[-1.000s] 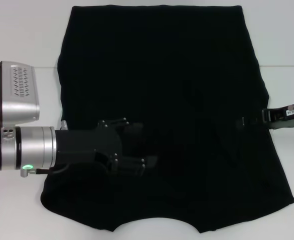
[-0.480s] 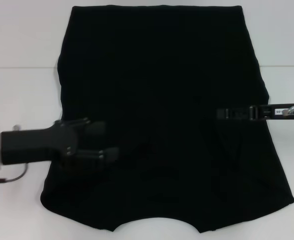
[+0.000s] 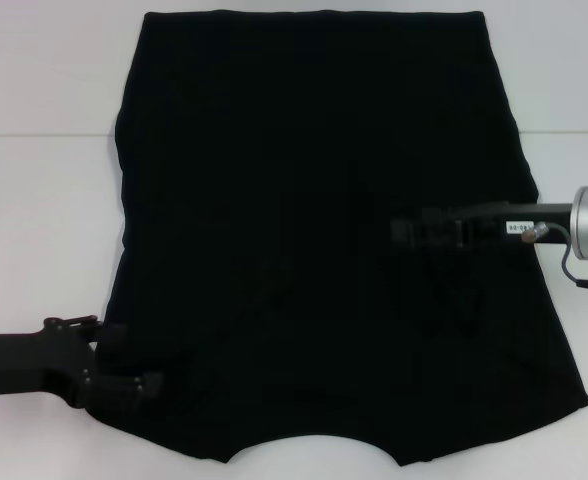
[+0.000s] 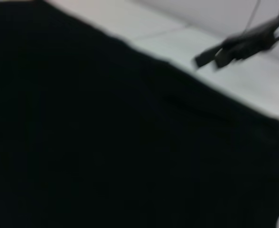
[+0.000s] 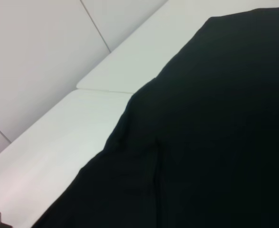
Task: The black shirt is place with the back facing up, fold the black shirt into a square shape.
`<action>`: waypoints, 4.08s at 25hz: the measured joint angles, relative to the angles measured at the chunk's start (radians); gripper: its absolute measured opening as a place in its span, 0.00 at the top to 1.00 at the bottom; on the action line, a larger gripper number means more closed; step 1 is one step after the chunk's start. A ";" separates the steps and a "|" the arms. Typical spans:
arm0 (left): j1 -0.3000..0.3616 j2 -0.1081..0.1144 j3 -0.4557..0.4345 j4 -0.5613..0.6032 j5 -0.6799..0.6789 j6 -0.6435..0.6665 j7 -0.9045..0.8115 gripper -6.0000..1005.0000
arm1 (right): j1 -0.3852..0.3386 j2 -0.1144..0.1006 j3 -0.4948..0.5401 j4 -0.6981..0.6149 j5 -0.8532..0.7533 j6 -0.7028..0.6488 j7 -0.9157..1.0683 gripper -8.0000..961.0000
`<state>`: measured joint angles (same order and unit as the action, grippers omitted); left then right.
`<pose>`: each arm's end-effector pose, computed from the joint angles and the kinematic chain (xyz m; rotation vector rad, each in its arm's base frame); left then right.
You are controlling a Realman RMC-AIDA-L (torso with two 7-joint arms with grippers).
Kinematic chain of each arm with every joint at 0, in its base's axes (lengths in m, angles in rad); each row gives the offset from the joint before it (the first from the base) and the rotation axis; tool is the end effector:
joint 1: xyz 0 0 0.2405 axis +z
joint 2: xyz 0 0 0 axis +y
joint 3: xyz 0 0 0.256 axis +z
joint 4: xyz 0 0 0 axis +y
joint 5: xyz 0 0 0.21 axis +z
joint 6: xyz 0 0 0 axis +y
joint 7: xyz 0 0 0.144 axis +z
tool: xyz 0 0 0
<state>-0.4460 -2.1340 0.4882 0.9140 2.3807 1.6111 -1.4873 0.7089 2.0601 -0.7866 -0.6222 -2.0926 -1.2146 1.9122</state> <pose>-0.3150 0.2987 0.0271 -2.6642 -0.8141 -0.3065 0.2359 0.4016 -0.0103 -2.5043 1.1325 0.4950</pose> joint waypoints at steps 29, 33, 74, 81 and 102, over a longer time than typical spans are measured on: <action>0.003 -0.002 -0.002 0.000 0.085 -0.126 -0.009 0.47 | 0.018 0.000 0.010 -0.009 0.042 -0.007 0.013 0.27; 0.003 -0.001 -0.001 0.000 0.085 -0.125 -0.011 0.60 | 0.016 -0.002 0.011 -0.009 0.042 -0.007 0.013 0.27; 0.053 -0.022 -0.039 0.042 0.072 -0.102 -0.032 0.98 | -0.232 -0.200 0.093 0.014 -0.176 -0.320 0.222 0.28; 0.051 -0.023 -0.037 0.042 0.072 -0.102 -0.028 0.98 | -0.222 -0.198 0.096 0.042 -0.213 -0.307 0.225 0.29; 0.049 -0.021 -0.039 0.039 0.071 -0.113 -0.027 0.98 | -0.201 -0.176 0.097 0.042 -0.235 -0.313 0.243 0.29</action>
<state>-0.3973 -2.1552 0.4495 0.9528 2.4512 1.4985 -1.5140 0.5077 1.8839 -0.6898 -0.5806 -2.3278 -1.5281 2.1556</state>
